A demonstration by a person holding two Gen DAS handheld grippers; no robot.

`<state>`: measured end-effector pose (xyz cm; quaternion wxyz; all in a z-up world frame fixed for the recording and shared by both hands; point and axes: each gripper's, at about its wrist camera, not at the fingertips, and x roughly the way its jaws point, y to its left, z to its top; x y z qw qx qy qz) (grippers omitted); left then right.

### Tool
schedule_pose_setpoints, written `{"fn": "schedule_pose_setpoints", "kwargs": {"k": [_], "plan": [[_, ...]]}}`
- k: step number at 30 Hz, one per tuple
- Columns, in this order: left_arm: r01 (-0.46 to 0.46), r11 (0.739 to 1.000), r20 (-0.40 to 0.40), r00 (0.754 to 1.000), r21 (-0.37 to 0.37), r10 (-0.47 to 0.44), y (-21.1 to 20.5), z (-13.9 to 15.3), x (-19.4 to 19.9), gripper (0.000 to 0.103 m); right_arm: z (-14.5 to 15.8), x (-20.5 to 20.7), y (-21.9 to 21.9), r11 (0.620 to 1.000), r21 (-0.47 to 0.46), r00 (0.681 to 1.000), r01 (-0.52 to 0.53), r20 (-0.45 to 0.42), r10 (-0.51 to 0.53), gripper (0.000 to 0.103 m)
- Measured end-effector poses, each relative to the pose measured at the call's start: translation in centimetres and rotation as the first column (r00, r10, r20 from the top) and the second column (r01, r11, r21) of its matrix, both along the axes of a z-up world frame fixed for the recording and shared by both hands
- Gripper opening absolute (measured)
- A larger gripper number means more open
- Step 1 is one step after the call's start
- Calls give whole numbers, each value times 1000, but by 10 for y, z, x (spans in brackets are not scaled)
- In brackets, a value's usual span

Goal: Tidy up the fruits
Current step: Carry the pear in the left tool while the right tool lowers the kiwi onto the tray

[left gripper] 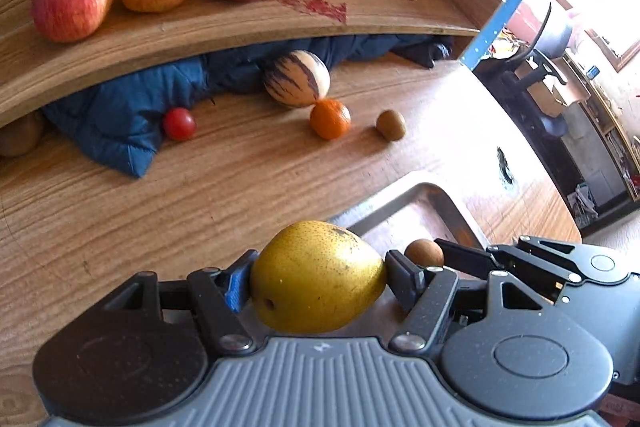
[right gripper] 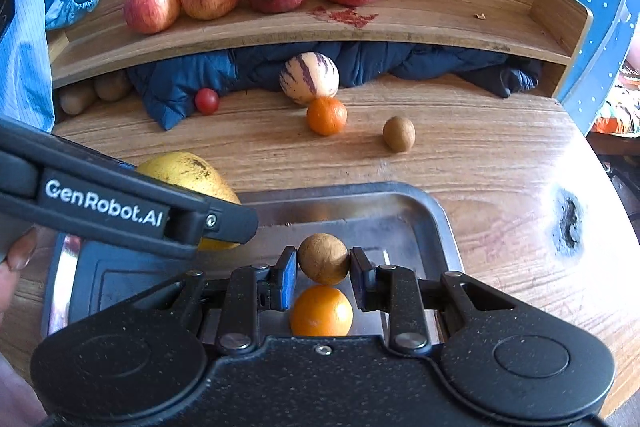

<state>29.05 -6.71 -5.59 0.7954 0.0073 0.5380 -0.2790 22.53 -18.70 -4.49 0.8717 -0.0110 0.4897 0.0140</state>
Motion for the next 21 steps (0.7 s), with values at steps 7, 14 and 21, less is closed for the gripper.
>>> {"fn": "schedule_pose_setpoints", "kwargs": {"k": [7, 14, 21], "plan": [[-9, 1000, 2, 1000, 18, 9, -1, -1, -4, 72, -2, -4, -2, 1000, -4, 1000, 13, -8, -13, 31], [-12, 1000, 16, 1000, 28, 11, -2, 1, -6, 70, 1, -9, -2, 1000, -9, 1000, 24, 2, -24, 35], [-63, 997, 6, 998, 36, 63, 3, 2, -8, 70, 10, -17, -7, 1000, -13, 999, 13, 37, -13, 49]]}}
